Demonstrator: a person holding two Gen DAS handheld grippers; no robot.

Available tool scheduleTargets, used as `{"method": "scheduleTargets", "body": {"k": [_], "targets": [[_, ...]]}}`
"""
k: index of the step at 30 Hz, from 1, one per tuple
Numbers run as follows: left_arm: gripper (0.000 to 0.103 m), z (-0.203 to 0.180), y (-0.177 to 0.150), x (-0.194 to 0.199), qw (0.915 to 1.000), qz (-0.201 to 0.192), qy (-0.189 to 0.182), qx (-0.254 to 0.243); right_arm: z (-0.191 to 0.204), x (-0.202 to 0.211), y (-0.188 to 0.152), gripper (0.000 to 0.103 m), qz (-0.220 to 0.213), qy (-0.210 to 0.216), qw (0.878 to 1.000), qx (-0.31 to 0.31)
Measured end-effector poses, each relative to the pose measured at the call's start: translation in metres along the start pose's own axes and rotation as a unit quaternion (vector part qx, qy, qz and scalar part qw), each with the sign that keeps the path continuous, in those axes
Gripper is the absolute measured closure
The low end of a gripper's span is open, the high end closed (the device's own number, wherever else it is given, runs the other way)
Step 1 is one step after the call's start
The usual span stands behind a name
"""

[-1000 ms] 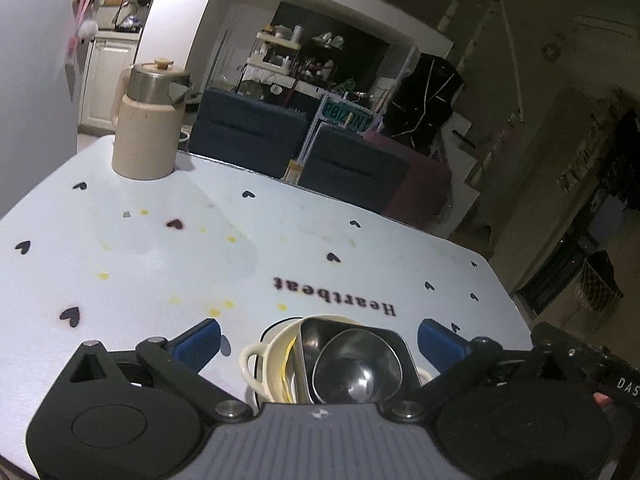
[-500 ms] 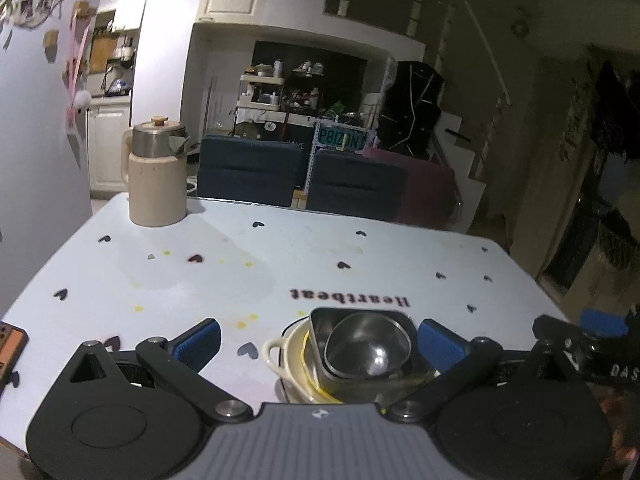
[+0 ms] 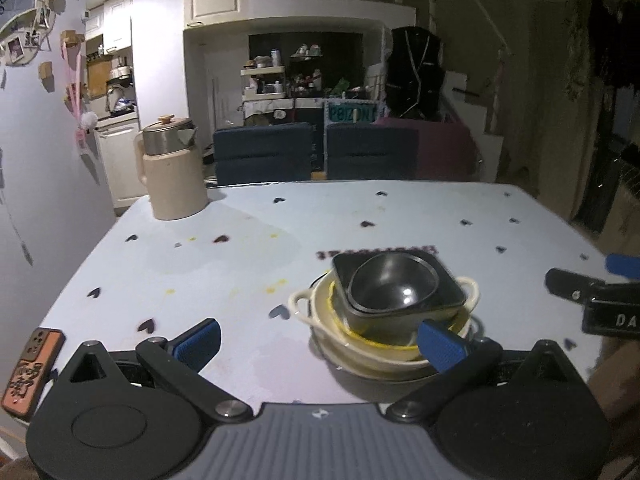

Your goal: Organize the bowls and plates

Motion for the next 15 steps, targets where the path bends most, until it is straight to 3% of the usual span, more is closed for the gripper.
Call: {"method": "scheduleTargets", "body": {"k": [6, 15], "targets": [[0.000, 0.003, -0.009, -0.004, 0.9998, 0.005, 0.011, 0.014, 0.004, 0.000, -0.010, 0.000, 0.002, -0.001, 1.000, 0.022], [0.000, -0.006, -0.014, -0.004, 0.9997, -0.008, 0.018, -0.010, 0.006, 0.002, -0.022, 0.000, 0.005, 0.009, 0.999, 0.035]]}}
Point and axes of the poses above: each gripper's, at about its wrist camera, not at the fingertips, and x roughly against the way its jaws point, z to its left, y to its top, the point moved 3 cm from there along -x, roughly the way its jaws point, and after that the axes turned 8 degrees about z, right-handed, at the moved point
